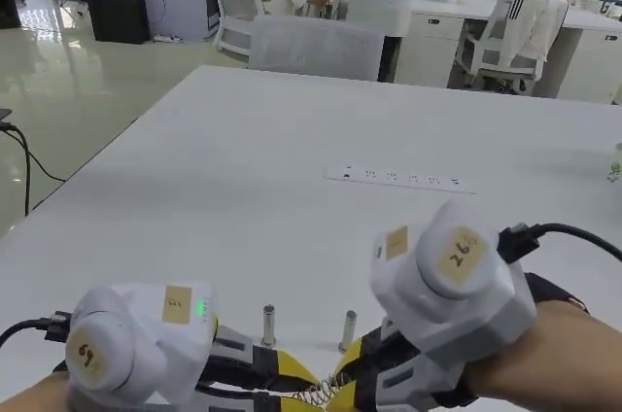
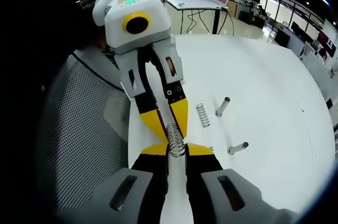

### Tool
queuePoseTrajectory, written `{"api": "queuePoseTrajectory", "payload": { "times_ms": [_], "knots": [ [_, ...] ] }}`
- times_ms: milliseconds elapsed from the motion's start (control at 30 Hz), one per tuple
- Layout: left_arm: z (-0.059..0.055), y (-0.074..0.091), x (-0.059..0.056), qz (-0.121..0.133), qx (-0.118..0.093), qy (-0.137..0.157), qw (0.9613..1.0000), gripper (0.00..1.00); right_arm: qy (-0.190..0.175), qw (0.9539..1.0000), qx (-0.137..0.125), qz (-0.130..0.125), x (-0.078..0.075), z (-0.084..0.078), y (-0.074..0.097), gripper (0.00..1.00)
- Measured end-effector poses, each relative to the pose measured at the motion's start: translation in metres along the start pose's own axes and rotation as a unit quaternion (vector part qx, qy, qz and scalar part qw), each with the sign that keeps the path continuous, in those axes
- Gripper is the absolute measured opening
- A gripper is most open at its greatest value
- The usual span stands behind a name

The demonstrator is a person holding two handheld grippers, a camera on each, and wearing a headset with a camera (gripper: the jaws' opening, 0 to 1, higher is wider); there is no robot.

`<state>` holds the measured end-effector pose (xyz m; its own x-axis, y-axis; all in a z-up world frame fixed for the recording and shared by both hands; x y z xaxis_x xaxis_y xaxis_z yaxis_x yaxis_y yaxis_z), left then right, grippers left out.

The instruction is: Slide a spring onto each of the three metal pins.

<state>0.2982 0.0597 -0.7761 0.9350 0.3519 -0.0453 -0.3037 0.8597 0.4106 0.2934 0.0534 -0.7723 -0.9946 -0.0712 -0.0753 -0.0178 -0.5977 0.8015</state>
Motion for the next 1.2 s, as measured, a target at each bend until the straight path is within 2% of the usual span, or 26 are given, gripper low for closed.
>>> {"api": "queuePoseTrajectory", "payload": {
  "times_ms": [500,833,1000,1200],
  "knots": [
    [0.0,-0.001,-0.001,-0.001,0.002,0.001,1.0,0.02,0.023,0.9997,-0.004,0.005,0.003,0.019,-0.002,0.08],
    [0.0,0.0,-0.001,0.0,-0.001,0.005,1.0,0.02,0.035,0.9991,0.018,0.013,0.002,0.019,-0.003,0.08],
    [0.001,0.002,0.001,0.004,-0.006,0.018,0.9998,0.03,0.041,0.9986,0.026,0.019,0.0,0.021,-0.004,0.08],
    [0.0,0.006,0.004,0.012,-0.012,0.028,0.9995,0.09,0.046,0.9982,0.032,0.02,-0.004,0.022,-0.004,0.08]
  ]
}}
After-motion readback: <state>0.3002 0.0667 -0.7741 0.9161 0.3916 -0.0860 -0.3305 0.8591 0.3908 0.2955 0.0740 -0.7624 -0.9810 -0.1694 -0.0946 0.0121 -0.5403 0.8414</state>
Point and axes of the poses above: the centre of the closed fingertips' face, and the gripper's own axes: y roughly backward along the fingers, x roughly to its left, z roughly out of its top, the point moved 1 cm from there along y, roughly backward along the fingers, and after that the axes turned 8 degrees about y, right-handed, at the moved point
